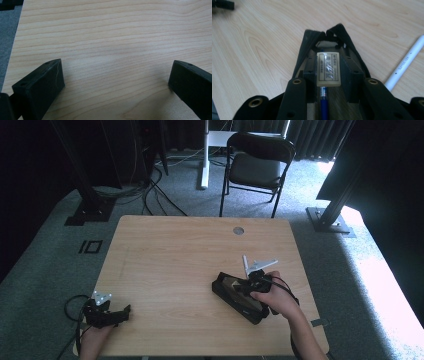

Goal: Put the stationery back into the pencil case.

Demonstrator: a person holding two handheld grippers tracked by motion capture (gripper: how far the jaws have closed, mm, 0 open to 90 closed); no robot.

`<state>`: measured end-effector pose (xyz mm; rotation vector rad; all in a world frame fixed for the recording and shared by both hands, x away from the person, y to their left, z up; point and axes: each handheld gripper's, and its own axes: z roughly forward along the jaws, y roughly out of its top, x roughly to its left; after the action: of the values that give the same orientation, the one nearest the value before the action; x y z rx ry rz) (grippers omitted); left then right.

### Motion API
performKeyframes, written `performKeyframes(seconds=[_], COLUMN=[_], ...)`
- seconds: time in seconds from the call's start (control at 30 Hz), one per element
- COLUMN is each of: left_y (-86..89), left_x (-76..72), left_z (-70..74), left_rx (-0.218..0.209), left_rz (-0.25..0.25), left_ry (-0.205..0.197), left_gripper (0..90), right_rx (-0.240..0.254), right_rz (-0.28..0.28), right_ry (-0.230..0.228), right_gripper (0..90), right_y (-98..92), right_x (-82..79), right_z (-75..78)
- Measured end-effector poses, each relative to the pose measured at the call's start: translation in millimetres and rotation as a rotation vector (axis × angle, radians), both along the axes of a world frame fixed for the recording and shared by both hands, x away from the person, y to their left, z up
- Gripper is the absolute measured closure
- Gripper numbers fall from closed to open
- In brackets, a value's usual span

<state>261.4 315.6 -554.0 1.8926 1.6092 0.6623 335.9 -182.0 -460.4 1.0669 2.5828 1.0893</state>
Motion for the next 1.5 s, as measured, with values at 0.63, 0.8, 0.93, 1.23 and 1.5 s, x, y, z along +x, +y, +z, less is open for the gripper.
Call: performKeyframes(seconds=[0.63,0.8,0.93,1.23,1.5], left_y=[0.0,0.0,0.0,0.0,0.0], left_x=[0.0,0.0,0.0,0.0,0.0], left_z=[0.0,0.0,0.0,0.0,0.0], left_rx=[0.0,0.0,0.0,0.0,0.0], left_rz=[0.0,0.0,0.0,0.0,0.0], left_ry=[0.0,0.0,0.0,0.0,0.0], left_gripper=[0.4,0.4,0.4,0.4,0.4], right_rx=[-0.1,-0.127,-0.142,-0.164,-0.142], right_rz=[0.021,0.027,0.024,0.013,0.019], right_ry=[0.052,0.073,0.083,0.116,0.112], right_gripper=[68.3,68.3,68.3,67.2,62.5], right_y=[16.3,21.8,23.7,26.5,22.9], right_x=[10.4,12.0,13.6,15.1,13.5], right_z=[-20.5,-24.4,-26.1,-30.0,-24.7])
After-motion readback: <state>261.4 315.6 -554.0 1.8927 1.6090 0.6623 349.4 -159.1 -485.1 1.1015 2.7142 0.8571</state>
